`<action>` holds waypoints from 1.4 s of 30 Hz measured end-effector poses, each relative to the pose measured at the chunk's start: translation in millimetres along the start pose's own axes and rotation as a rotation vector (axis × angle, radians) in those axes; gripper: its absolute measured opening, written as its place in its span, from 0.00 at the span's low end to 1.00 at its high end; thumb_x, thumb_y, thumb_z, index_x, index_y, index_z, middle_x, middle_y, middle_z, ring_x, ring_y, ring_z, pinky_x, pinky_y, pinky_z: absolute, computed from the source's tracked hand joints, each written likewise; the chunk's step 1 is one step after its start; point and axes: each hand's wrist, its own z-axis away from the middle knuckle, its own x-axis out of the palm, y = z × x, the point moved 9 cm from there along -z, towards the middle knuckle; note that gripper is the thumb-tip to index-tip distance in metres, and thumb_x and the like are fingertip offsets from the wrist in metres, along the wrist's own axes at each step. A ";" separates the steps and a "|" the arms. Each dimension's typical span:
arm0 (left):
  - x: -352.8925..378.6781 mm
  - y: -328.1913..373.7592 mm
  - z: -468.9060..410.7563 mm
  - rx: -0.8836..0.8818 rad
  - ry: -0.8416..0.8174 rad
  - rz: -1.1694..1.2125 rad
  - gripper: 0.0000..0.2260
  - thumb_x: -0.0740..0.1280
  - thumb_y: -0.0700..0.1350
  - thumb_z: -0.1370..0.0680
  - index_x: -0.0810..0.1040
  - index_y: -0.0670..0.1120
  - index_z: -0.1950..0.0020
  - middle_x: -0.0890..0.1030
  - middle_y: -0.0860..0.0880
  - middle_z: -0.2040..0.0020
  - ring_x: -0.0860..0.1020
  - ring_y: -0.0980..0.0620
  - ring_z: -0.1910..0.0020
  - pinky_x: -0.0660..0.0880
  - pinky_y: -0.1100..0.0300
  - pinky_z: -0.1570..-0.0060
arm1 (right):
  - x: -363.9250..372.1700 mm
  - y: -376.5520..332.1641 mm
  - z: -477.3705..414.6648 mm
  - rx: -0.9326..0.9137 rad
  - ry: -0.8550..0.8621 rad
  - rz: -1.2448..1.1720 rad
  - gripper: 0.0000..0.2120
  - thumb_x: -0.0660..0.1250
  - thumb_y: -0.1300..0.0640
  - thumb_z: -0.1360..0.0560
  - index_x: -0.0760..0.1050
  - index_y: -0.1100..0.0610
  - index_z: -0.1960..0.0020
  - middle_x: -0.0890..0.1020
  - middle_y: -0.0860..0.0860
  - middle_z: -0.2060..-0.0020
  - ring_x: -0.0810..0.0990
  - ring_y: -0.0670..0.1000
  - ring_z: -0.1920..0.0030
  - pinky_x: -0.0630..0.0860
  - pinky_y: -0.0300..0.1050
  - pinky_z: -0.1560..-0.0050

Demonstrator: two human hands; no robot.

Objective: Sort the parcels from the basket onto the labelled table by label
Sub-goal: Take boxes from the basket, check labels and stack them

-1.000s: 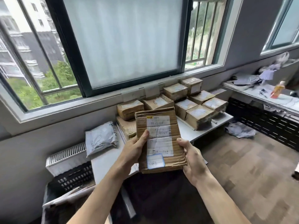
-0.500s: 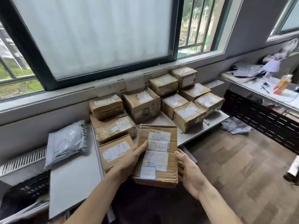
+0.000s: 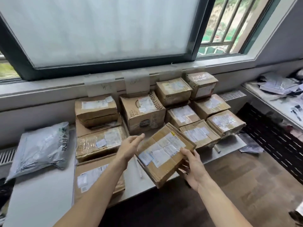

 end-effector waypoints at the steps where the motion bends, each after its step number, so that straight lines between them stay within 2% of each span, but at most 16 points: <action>1: -8.6 -2.9 -9.8 -0.006 0.091 -0.007 0.22 0.70 0.64 0.23 0.82 0.49 0.39 0.83 0.45 0.38 0.80 0.43 0.37 0.74 0.49 0.39 | 0.1 0.2 -15.2 0.030 0.008 -0.028 0.30 0.75 0.51 0.25 0.66 0.45 0.26 0.81 0.57 0.38 0.81 0.59 0.41 0.80 0.58 0.42; 3: -14.6 -13.8 -23.2 -0.039 0.169 0.005 0.19 0.69 0.60 0.20 0.81 0.47 0.38 0.82 0.40 0.38 0.79 0.39 0.36 0.75 0.43 0.35 | 3.1 5.0 -46.1 0.088 0.005 -0.064 0.34 0.76 0.53 0.25 0.63 0.48 0.24 0.80 0.57 0.38 0.81 0.59 0.40 0.79 0.59 0.39; 7: 0.9 -36.6 -29.7 -0.171 0.195 0.028 0.17 0.71 0.55 0.20 0.81 0.47 0.36 0.84 0.48 0.42 0.82 0.49 0.43 0.83 0.48 0.43 | 22.5 16.7 -99.4 0.203 -0.054 -0.142 0.44 0.80 0.57 0.30 0.60 0.52 0.20 0.83 0.59 0.38 0.84 0.59 0.41 0.82 0.58 0.41; 9: 19.2 -42.9 -28.7 -0.227 0.181 0.094 0.14 0.71 0.50 0.19 0.81 0.47 0.36 0.85 0.50 0.43 0.82 0.51 0.43 0.83 0.51 0.49 | 30.7 21.8 -117.8 0.264 -0.070 -0.174 0.42 0.79 0.59 0.29 0.60 0.55 0.21 0.81 0.60 0.36 0.83 0.60 0.40 0.81 0.57 0.40; 12: 38.5 -44.8 -33.4 -0.248 0.214 0.128 0.11 0.71 0.44 0.20 0.82 0.50 0.37 0.86 0.52 0.45 0.84 0.51 0.44 0.83 0.47 0.43 | 37.9 31.3 -138.2 0.347 -0.081 -0.201 0.43 0.79 0.58 0.29 0.60 0.53 0.21 0.80 0.59 0.35 0.82 0.60 0.39 0.82 0.57 0.42; 15: 44.5 -50.2 -44.1 -0.261 0.311 0.186 0.12 0.71 0.40 0.20 0.81 0.51 0.37 0.86 0.51 0.44 0.84 0.49 0.45 0.84 0.50 0.45 | 40.7 37.5 -147.4 0.417 -0.092 -0.199 0.37 0.75 0.56 0.23 0.60 0.51 0.21 0.79 0.58 0.34 0.80 0.58 0.39 0.78 0.55 0.39; 17: 46.9 -56.4 -53.8 -0.262 0.357 0.177 0.12 0.71 0.41 0.20 0.81 0.51 0.37 0.85 0.51 0.42 0.84 0.50 0.44 0.83 0.53 0.46 | 40.5 42.1 -153.5 0.448 -0.106 -0.163 0.35 0.74 0.55 0.22 0.60 0.51 0.20 0.78 0.57 0.31 0.78 0.58 0.36 0.75 0.55 0.36; 19: 48.3 -62.0 -62.0 -0.270 0.387 0.104 0.14 0.71 0.42 0.20 0.80 0.48 0.34 0.84 0.51 0.41 0.83 0.51 0.43 0.81 0.58 0.50 | 40.8 47.0 -158.7 0.473 -0.131 -0.113 0.36 0.72 0.55 0.21 0.58 0.53 0.19 0.74 0.57 0.27 0.73 0.59 0.28 0.70 0.57 0.28; 21: 47.6 -66.9 -67.4 -0.295 0.420 0.038 0.15 0.70 0.44 0.19 0.78 0.45 0.33 0.83 0.51 0.42 0.81 0.52 0.44 0.78 0.58 0.48 | 41.9 52.0 -166.5 0.488 -0.135 -0.073 0.38 0.72 0.55 0.21 0.56 0.52 0.18 0.71 0.58 0.25 0.70 0.61 0.25 0.66 0.58 0.25; 24: 42.1 -73.3 -75.2 -0.308 0.472 -0.043 0.13 0.70 0.46 0.19 0.76 0.48 0.35 0.80 0.52 0.42 0.78 0.50 0.43 0.73 0.57 0.43 | 48.8 51.2 -177.0 0.474 -0.137 -0.018 0.38 0.72 0.55 0.20 0.55 0.50 0.18 0.72 0.59 0.27 0.72 0.62 0.27 0.68 0.61 0.26; 28: 32.8 -72.1 -92.1 -0.291 0.491 -0.110 0.12 0.71 0.48 0.20 0.82 0.47 0.38 0.86 0.49 0.44 0.82 0.48 0.45 0.78 0.54 0.43 | 56.7 52.2 -191.1 0.459 -0.100 0.033 0.33 0.70 0.55 0.19 0.57 0.53 0.19 0.75 0.59 0.30 0.76 0.62 0.31 0.72 0.60 0.28; 31: 29.6 -77.7 -100.4 -0.320 0.459 -0.145 0.17 0.71 0.53 0.20 0.81 0.47 0.34 0.85 0.50 0.42 0.82 0.48 0.41 0.78 0.49 0.37 | 57.3 55.8 -196.9 0.453 -0.069 0.071 0.31 0.69 0.55 0.18 0.60 0.55 0.21 0.76 0.58 0.30 0.77 0.61 0.32 0.72 0.59 0.29; 34: 26.4 -88.5 -104.1 -0.335 0.445 -0.206 0.25 0.68 0.62 0.24 0.80 0.49 0.32 0.85 0.51 0.41 0.81 0.47 0.40 0.78 0.47 0.38 | 55.9 58.9 -201.3 0.431 -0.038 0.110 0.29 0.69 0.54 0.18 0.62 0.56 0.22 0.76 0.57 0.30 0.77 0.61 0.32 0.73 0.60 0.29; 35: 25.6 -90.0 -104.8 -0.332 0.444 -0.214 0.24 0.67 0.62 0.24 0.81 0.50 0.34 0.85 0.51 0.43 0.81 0.47 0.41 0.78 0.48 0.40 | 56.3 59.7 -201.8 0.423 -0.028 0.118 0.29 0.69 0.53 0.18 0.62 0.55 0.22 0.76 0.57 0.30 0.77 0.61 0.32 0.73 0.60 0.29; 38: 27.1 -86.0 -107.4 -0.301 0.439 -0.219 0.11 0.68 0.55 0.19 0.82 0.51 0.42 0.86 0.52 0.49 0.81 0.47 0.45 0.78 0.50 0.44 | 56.0 63.3 -202.6 0.399 0.017 0.134 0.25 0.68 0.52 0.18 0.65 0.55 0.25 0.77 0.56 0.31 0.76 0.60 0.31 0.75 0.58 0.34; 42: 28.4 -85.4 -106.2 -0.266 0.439 -0.211 0.10 0.66 0.55 0.19 0.81 0.50 0.44 0.85 0.49 0.50 0.81 0.44 0.45 0.78 0.48 0.43 | 57.5 65.2 -204.2 0.368 0.075 0.123 0.16 0.68 0.54 0.17 0.70 0.54 0.32 0.79 0.55 0.33 0.76 0.59 0.31 0.75 0.57 0.37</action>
